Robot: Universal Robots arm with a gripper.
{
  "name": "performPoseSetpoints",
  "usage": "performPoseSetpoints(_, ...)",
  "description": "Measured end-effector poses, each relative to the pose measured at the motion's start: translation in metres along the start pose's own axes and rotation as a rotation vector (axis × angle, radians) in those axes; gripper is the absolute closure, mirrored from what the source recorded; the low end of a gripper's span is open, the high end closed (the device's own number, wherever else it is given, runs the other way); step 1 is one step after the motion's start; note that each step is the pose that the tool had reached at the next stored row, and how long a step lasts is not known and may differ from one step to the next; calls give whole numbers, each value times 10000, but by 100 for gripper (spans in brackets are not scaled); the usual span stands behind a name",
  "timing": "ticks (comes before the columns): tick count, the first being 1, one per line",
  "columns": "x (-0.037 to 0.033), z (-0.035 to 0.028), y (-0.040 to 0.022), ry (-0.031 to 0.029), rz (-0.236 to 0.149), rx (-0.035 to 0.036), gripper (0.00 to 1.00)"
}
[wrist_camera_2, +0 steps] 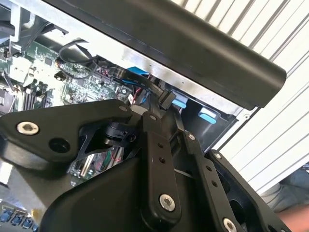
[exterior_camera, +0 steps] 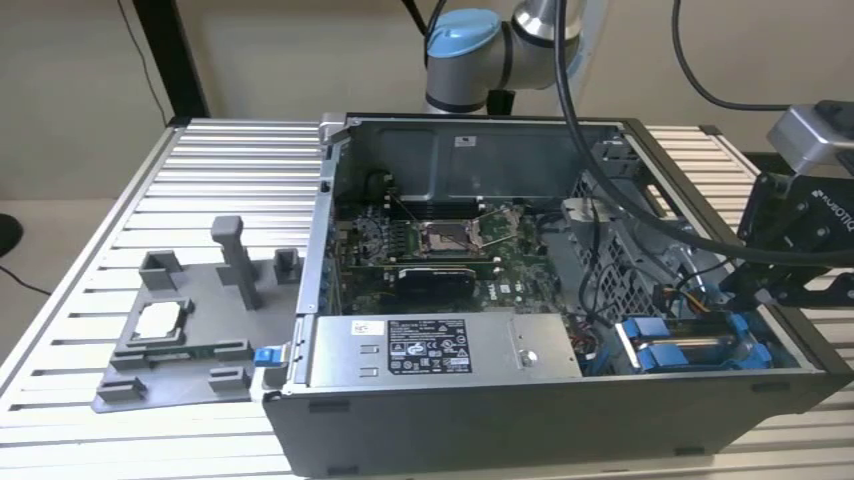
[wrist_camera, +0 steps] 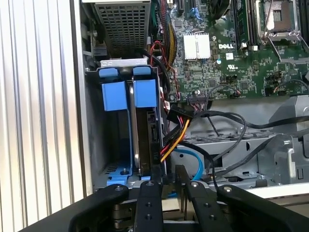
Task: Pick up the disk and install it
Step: 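Insert the second disk wire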
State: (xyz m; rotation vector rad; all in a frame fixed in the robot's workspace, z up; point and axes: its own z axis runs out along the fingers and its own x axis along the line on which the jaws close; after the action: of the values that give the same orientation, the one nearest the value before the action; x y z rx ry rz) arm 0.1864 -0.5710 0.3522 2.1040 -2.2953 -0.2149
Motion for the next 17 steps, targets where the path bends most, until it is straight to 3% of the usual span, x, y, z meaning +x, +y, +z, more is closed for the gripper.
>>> performPoseSetpoints(2, 0, 0, 0, -2, -1, 0, 0)
performPoseSetpoints(3, 0, 1, 0, -4, -1, -1, 100)
performPoseSetpoints(13, 1, 2, 1, -9, -2, -1, 100)
performPoseSetpoints(17, 4, -20, 68, -10, -1, -1, 100)
